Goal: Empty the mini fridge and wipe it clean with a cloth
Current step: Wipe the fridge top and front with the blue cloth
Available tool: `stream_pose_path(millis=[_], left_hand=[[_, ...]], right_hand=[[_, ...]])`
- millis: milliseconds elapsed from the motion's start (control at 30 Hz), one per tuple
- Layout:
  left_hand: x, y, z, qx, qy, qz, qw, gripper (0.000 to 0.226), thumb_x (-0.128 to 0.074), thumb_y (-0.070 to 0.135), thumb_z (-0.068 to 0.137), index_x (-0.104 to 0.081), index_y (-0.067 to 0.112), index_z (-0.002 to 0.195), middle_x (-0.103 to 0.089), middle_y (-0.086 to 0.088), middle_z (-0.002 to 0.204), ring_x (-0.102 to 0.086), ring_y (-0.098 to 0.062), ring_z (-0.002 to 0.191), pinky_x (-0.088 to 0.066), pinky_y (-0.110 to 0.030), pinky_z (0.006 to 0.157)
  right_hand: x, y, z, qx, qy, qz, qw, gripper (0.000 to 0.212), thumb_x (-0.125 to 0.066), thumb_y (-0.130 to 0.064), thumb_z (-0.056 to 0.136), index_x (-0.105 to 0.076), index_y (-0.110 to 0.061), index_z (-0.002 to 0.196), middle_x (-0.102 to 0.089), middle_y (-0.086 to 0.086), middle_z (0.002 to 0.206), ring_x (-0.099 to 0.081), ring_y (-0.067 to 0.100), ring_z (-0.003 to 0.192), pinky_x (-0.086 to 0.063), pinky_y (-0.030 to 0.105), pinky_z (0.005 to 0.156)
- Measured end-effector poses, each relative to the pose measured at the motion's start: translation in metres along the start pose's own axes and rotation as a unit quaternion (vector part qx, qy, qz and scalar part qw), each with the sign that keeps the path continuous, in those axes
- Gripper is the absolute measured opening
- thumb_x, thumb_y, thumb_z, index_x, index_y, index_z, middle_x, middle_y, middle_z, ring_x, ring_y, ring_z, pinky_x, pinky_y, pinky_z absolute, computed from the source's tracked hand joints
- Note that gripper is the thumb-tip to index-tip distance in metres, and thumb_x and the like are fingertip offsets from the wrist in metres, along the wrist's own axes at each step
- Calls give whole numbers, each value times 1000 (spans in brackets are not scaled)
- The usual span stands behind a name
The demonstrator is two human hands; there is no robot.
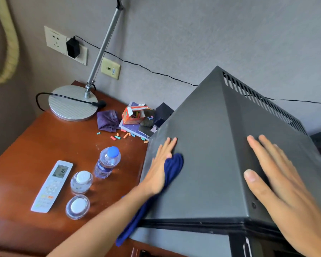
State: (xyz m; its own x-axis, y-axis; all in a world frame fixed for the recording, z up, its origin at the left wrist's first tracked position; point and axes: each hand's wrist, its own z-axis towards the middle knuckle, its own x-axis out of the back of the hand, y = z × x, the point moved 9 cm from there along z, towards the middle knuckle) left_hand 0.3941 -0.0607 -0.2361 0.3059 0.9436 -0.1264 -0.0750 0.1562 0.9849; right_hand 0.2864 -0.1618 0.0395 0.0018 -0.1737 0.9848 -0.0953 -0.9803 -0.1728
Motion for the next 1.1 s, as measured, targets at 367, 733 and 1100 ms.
stream_pose_path(millis=[367,733,1100], left_hand=[[40,-46,212,61,53,113,990,84,-10,92,86,-18,49,158,-17,11,171,-9,-25,160,-10,-64,124],[20,-25,83,197,64,49,977,100,-23,90,80,-26,31,161,-25,0,169,-13,-21,158,-15,-51,127],[4,-7,-30,133,13,-25,991,48,-34,43,106,-31,34,153,-29,0,166,-27,-6,153,-27,-13,116]], right_hand=[[6,4,9,41,79,-29,996,81,-45,-55,75,-30,-44,154,-31,-19,162,-17,1,151,-28,54,110],[6,-8,0,6,33,32,999,70,-37,-70,77,-25,-66,146,-18,-40,158,-8,-11,149,-20,44,120],[-9,-29,35,72,-105,-71,989,80,-18,-93,75,3,-68,148,20,-34,161,28,-6,146,9,46,125]])
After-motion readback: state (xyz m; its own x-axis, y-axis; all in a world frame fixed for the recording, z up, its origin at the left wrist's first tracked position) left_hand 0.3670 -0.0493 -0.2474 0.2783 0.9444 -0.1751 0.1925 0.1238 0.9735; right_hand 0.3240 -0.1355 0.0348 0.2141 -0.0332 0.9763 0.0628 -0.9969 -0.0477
